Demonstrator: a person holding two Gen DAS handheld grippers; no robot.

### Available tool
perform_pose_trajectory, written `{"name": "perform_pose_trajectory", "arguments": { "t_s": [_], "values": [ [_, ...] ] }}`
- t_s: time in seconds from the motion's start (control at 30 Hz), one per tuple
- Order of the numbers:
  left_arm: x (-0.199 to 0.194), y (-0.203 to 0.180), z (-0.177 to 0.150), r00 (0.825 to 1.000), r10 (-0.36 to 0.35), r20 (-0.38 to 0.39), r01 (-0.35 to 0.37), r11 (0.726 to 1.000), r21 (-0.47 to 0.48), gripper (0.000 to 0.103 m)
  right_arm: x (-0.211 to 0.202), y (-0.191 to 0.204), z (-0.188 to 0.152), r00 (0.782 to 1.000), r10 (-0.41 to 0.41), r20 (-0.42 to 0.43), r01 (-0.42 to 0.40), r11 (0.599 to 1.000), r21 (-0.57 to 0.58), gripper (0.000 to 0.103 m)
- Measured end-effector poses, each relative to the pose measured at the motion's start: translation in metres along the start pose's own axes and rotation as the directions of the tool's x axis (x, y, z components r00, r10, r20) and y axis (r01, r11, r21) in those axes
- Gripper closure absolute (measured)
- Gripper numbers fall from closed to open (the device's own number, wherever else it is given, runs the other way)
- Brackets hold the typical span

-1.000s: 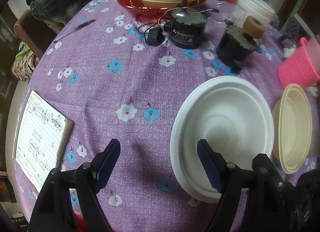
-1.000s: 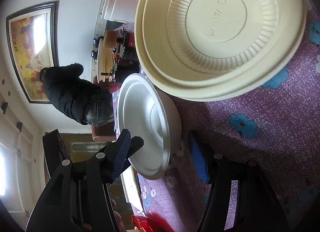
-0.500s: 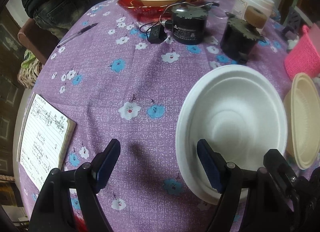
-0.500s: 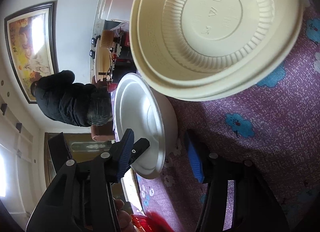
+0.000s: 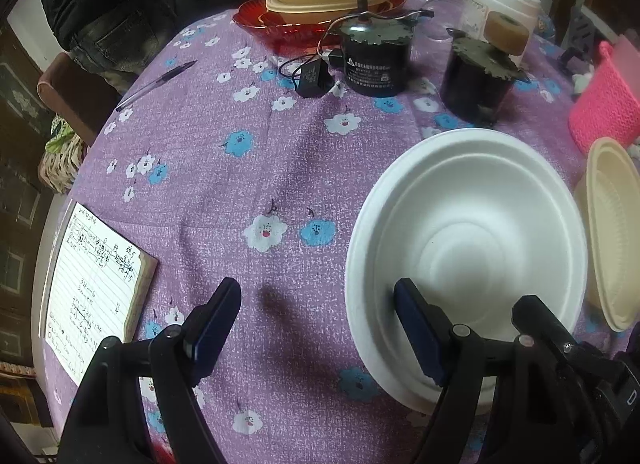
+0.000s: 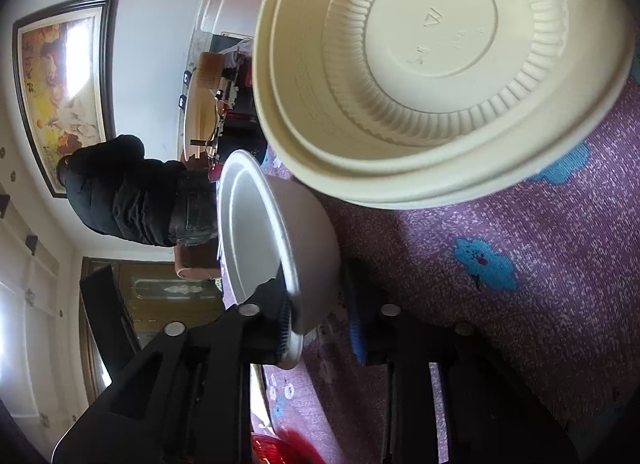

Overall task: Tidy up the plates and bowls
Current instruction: 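Close the right tool on the white plate rim while the left tool closes beside it, then lift the white foam plate with both tools and carry it over the stack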

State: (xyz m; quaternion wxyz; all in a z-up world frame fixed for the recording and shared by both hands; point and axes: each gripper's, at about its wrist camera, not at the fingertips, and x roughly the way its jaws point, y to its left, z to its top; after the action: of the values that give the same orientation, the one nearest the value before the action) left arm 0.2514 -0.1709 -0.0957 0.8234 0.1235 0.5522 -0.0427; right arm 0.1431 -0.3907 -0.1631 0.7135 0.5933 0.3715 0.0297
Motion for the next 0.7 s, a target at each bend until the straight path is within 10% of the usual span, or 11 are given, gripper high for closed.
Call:
{"name": "perform_pose_trajectory", "arguments": {
  "t_s": [0.3,0.53,0.7],
  "values": [
    [0.003,-0.002,0.001,1.0,-0.03,0.004,0.03,1.0,0.002,0.031,-0.001,0.001,-0.004,1.0,-0.003,0.005,0.003,1.0,-0.005,0.081],
    [-0.004,-0.015,-0.002,0.995,-0.097,-0.006,0.097,0.994,0.045,0.076,-0.002,0.001,-0.007,1.0,-0.005,0.009,0.005,1.0,-0.012,0.08],
    [-0.007,-0.016,-0.004,0.994,-0.112,-0.005,0.112,0.992,0.064,0.08,-0.003,0.0,-0.009,1.0,-0.003,0.009,0.003,1.0,-0.004,0.081]
  ]
}}
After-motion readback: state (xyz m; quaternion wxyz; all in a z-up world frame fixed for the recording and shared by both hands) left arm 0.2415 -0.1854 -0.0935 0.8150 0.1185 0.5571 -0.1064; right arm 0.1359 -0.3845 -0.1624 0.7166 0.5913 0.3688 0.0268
